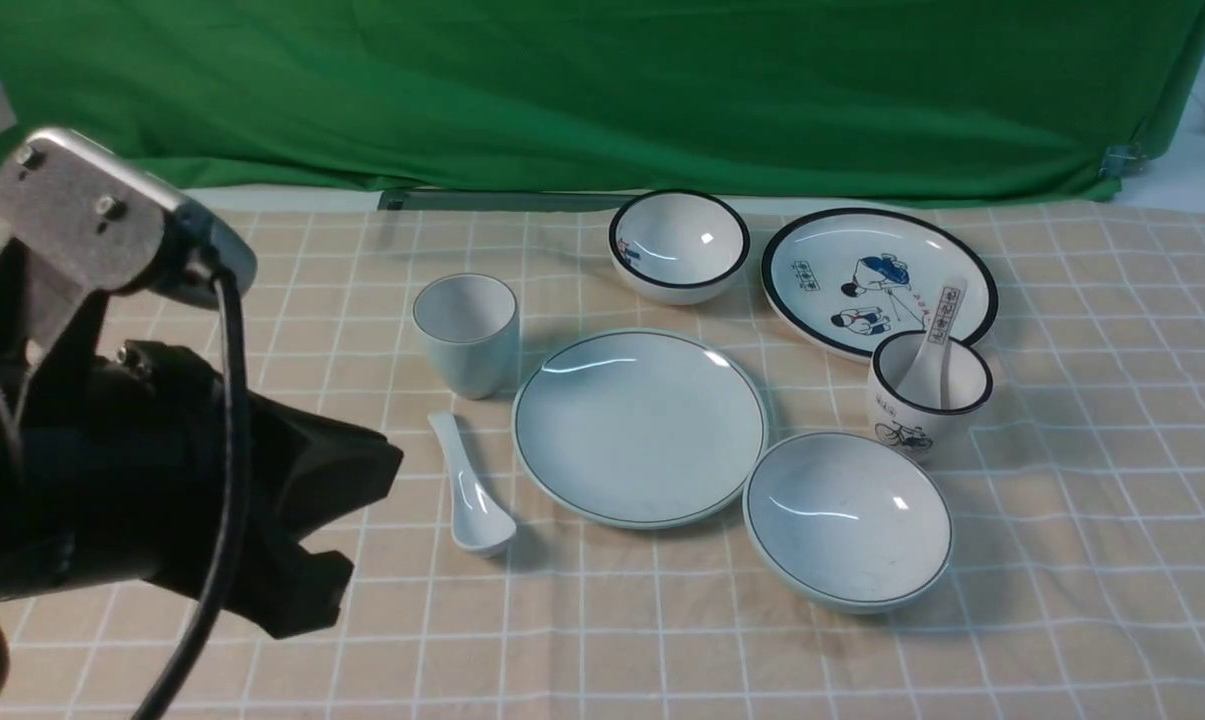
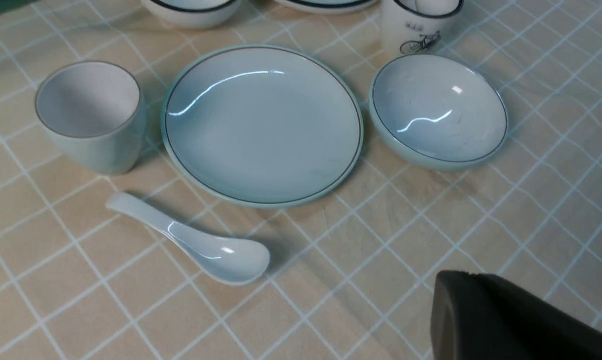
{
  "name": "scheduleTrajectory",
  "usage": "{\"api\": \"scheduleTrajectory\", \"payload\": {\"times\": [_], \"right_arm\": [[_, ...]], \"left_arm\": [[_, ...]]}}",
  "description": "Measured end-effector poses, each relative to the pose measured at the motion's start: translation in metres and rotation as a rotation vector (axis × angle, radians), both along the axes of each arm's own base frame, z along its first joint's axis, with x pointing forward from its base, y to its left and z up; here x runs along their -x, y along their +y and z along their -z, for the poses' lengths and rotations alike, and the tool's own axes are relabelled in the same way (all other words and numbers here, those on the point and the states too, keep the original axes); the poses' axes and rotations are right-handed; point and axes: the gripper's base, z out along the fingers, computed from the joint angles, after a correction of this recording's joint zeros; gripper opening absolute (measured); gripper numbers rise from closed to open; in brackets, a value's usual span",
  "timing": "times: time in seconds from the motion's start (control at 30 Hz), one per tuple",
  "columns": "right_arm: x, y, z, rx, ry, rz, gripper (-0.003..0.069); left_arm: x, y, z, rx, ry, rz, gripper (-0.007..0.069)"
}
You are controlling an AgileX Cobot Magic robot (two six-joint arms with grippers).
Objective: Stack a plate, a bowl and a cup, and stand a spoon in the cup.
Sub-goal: Use the right arm to grab a blue rice bowl
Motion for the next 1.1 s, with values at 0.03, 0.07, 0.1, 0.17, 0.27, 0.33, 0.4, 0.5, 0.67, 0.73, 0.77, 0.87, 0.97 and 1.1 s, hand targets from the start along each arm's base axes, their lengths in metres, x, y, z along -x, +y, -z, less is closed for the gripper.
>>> {"api": "scheduleTrajectory", "payload": {"times": [0.03,0.07,0.1,0.17,0.27,0.33,0.4,0.5,0.67,0.73,0.77,0.87,0.97,1.1], "right_arm": [[0.000,0.001,-0.001,-0.023,0.007,-0.008,0.0225],[0.000,0.003,-0.003,-0.006,0.046,-0.042,0.0207],[0.001,0.006,-0.009,0.019,0.086,-0.077,0.0198],[-0.001,0.012,-0.028,0.121,0.156,-0.166,0.0171],[-0.017,0.026,-0.071,0.364,0.321,-0.381,0.0125],[-0.042,0.036,-0.091,0.521,0.489,-0.515,0.0087],[-0.065,0.042,-0.097,0.618,0.632,-0.587,0.0064],[-0.094,0.051,-0.097,0.718,0.775,-0.663,0.0050],[-0.136,0.085,-0.083,0.857,0.882,-0.812,0.0050],[-0.149,0.105,-0.075,0.917,0.891,-0.870,0.0076],[-0.155,0.116,-0.069,0.944,0.898,-0.897,0.0106],[-0.178,0.148,-0.044,0.996,0.905,-0.953,0.0283],[-0.196,0.165,-0.026,1.010,0.894,-0.962,0.0432],[-0.215,0.181,0.001,1.036,0.899,-0.974,0.0480]], "left_arm": [[0.000,0.000,0.000,-0.005,-0.003,0.000,0.0021],[0.000,0.001,0.000,-0.011,-0.005,0.001,0.0021],[0.000,0.001,0.000,-0.015,-0.007,0.001,0.0021],[0.000,0.001,0.001,-0.018,-0.007,0.001,0.0021],[-0.001,0.001,0.000,-0.030,-0.024,0.010,0.0021],[-0.001,0.001,0.000,-0.035,-0.032,0.016,0.0021],[0.002,0.002,-0.002,-0.032,-0.038,0.017,0.0021],[0.009,0.005,-0.006,-0.025,-0.051,0.023,0.0021],[0.032,0.016,-0.019,0.001,-0.116,0.035,0.0021],[0.046,0.023,-0.026,0.018,-0.153,0.039,0.0021],[0.053,0.026,-0.029,0.028,-0.172,0.039,0.0021],[0.073,0.037,-0.036,0.061,-0.219,0.027,0.0021],[0.083,0.043,-0.039,0.068,-0.248,0.020,0.0021],[0.088,0.046,-0.040,0.080,-0.253,0.015,0.0021]]}}
